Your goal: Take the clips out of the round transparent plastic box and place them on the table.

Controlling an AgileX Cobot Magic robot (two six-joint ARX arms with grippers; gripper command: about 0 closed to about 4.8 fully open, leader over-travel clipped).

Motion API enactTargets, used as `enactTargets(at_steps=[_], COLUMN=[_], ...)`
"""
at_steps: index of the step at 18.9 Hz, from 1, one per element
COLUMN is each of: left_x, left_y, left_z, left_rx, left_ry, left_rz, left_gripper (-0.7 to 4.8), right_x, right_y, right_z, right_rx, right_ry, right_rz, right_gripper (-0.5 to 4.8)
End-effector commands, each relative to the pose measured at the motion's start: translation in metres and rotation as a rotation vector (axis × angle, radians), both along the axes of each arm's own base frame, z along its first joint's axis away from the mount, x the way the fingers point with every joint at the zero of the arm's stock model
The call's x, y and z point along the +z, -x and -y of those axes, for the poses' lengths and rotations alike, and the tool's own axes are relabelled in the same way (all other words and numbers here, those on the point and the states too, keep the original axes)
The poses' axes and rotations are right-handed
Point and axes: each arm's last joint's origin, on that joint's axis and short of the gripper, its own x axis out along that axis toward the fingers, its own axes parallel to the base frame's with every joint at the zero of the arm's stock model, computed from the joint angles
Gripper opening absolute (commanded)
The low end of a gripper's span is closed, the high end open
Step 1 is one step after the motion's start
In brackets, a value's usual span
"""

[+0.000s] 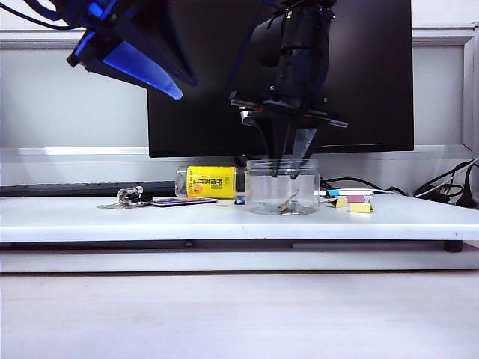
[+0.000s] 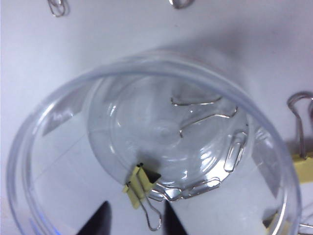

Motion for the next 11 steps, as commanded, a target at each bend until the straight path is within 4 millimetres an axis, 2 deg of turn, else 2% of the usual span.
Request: enactTargets(at_steps=[1, 6, 11], left_x=[0.000, -0.001, -0.001], left_y=[0.001, 0.002, 0.002], left_z=[0.000, -0.001, -0.001], left_rx=[-0.015, -0.016, -0.016], left_ry=[-0.011, -0.020, -0.021], left_rz=[0.003, -0.008, -0.009], left_gripper=[1.56, 1.56, 1.56], right_x=[0.001, -0.015, -0.017], right_y=[0.001, 0.004, 0.004], right_z=[0.000, 0.002, 0.002], right_rx=[-0.002, -0.002, -0.003], right_ry=[0.000, 0.032, 0.036], right_rz=[-0.004, -0.056, -0.060], right_gripper=[1.46, 1.48, 1.48])
